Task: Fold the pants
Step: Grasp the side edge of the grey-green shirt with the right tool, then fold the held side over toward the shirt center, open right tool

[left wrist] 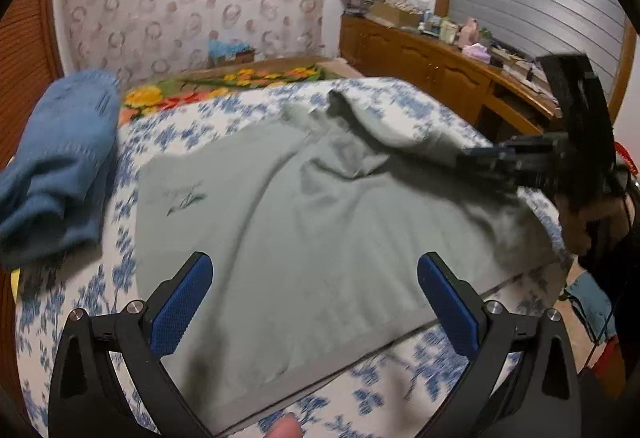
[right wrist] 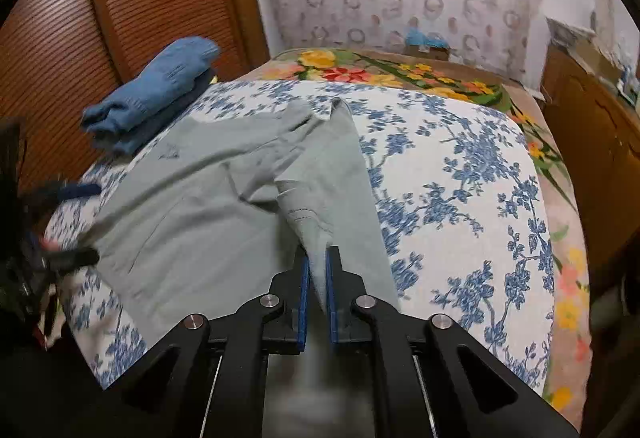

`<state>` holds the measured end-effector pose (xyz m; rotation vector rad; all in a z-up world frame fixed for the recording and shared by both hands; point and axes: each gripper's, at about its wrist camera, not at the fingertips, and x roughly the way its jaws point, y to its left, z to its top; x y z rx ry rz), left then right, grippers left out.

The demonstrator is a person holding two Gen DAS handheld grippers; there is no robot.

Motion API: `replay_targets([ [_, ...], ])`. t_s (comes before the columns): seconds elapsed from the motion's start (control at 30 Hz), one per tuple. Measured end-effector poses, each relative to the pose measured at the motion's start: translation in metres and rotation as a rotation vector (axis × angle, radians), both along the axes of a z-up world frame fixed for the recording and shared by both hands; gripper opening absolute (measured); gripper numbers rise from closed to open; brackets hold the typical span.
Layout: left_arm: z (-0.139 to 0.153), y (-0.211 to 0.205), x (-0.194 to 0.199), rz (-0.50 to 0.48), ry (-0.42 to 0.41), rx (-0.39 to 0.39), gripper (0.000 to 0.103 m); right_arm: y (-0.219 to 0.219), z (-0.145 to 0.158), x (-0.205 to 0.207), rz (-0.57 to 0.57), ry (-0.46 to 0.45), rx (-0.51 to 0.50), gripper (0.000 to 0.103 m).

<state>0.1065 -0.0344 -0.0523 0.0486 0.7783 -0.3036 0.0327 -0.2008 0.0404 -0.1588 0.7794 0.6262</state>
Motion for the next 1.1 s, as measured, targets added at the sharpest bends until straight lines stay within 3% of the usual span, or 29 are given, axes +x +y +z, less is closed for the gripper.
replay_targets([
  [0.13, 0.008, -0.01, 0.01, -0.027, -0.018, -0.01, 0.103, -0.015, 0.007, -0.012, -0.01, -0.015, 0.007, 0.033],
  [0.2, 0.008, -0.012, 0.016, -0.034, -0.016, -0.018, 0.103, -0.022, 0.005, 0.003, -0.015, -0.015, 0.027, 0.036],
  [0.87, -0.02, -0.031, 0.024, -0.084, 0.071, 0.011, 0.102, 0.029, -0.012, 0.035, 0.13, 0.029, -0.113, 0.036],
  [0.9, -0.022, -0.032, 0.024, -0.087, 0.075, 0.012, 0.102, 0.03, -0.013, 0.035, 0.135, 0.032, -0.126, 0.034],
  [0.93, -0.023, -0.032, 0.024, -0.088, 0.078, 0.014, 0.102, 0.031, -0.012, 0.036, 0.139, 0.022, -0.127, 0.014],
  [0.97, -0.023, -0.032, 0.023, -0.09, 0.08, 0.016, 0.102, 0.03, -0.011, 0.036, 0.139, 0.013, -0.112, 0.009],
  [1.1, -0.023, -0.028, 0.022, -0.082, 0.078, 0.017, 0.102, 0.009, 0.01, 0.049, 0.06, -0.029, 0.009, 0.004],
])
